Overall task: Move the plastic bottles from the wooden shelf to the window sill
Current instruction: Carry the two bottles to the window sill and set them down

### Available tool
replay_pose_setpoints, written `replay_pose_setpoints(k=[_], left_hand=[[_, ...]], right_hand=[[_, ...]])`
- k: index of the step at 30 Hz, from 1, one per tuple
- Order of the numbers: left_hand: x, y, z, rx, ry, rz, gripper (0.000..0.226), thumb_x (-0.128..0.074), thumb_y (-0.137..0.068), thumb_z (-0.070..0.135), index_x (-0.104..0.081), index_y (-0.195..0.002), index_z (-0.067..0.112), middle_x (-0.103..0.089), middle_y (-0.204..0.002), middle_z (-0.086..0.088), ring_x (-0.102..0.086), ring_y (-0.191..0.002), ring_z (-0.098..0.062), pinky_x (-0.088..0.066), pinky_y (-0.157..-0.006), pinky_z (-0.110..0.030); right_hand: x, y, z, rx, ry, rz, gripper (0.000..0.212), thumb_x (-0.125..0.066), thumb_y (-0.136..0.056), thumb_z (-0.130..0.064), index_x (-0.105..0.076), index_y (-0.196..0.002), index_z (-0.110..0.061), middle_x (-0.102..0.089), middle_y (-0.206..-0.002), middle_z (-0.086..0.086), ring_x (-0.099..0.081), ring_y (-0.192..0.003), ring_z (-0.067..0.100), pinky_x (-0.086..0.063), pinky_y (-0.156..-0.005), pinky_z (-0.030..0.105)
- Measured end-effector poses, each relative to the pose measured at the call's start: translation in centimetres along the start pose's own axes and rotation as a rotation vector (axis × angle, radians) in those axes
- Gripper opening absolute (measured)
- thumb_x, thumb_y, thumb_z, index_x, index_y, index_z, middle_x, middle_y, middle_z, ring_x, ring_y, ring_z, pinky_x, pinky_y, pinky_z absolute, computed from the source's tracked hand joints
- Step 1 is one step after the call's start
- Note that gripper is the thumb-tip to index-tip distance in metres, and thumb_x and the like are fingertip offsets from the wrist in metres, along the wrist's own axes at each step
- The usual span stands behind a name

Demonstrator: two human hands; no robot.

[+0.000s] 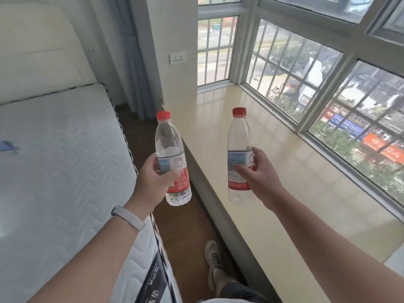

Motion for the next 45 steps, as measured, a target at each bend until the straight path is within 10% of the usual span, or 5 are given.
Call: replay_pose_setpoints(k=[24, 45], left_hand=[[-2.3, -24.4, 4.4, 0.046, -0.023, 0.206, 0.045, -0.080, -0.084, 0.018, -0.062, -0.123, 0.028, -0.073, -0.109, 0.008, -0.070, -0.100, -0.014, -0.059, -0.082, -0.035], [9.5, -46.3, 0.1, 0.062, 0.019, 0.017, 0.047, -0.081, -0.083, 0.028, -0.059, -0.124, 0.035, -0.070, -0.113, 0.013, -0.068, -0.103, -0.011, -0.057, -0.085, -0.035]], right_hand=[[-1.5, -29.0, -3.4, 0.062, -0.057, -0.217, 0.039, -0.071, -0.084, -0.019, -0.052, -0.109, -0.042, -0.068, -0.106, 0.000, -0.071, -0.090, 0.013, -0.059, -0.082, 0.041], [-16.8, -45.4, -8.3, -0.010, 0.032, -0.085, 0.058, -0.072, -0.071, -0.038, -0.050, -0.123, -0.031, -0.067, -0.110, 0.002, -0.070, -0.095, 0.018, -0.058, -0.083, 0.043]])
Point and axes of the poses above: each hand's wrist, its own y-axis away from the middle knuckle, its own x-axis out of the back of the hand, z = x × y, the point moved 3 cm from there along -y, towards the middle knuckle
